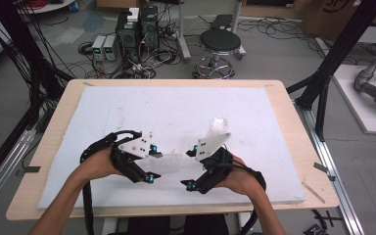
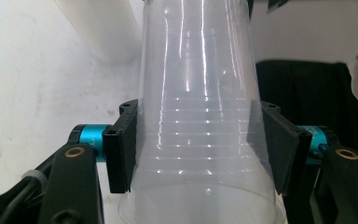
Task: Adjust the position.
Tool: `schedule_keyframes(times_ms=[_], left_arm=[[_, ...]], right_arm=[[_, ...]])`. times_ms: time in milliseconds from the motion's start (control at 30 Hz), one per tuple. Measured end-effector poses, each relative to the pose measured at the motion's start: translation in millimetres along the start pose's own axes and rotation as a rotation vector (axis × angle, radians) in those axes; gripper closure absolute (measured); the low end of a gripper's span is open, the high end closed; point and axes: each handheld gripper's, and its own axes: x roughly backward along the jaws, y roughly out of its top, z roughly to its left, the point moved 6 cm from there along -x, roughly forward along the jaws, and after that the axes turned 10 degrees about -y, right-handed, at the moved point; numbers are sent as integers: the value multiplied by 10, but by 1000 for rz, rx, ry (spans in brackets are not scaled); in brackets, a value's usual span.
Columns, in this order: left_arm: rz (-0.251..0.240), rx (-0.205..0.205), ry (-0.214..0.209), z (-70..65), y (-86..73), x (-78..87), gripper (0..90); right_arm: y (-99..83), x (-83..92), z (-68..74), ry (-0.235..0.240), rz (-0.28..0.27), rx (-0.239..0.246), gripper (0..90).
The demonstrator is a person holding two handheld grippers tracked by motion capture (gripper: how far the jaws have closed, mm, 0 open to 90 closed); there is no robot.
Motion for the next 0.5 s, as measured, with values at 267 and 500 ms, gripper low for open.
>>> schedule_keyframes(times_ms=[267, 500], left_arm=[[67, 15, -11, 8, 14, -49, 373], [75, 5, -22, 18, 79, -140, 372]], right_arm=[[61, -27, 0, -6, 112, 50, 147], [92, -95, 2, 0, 135, 62, 147]])
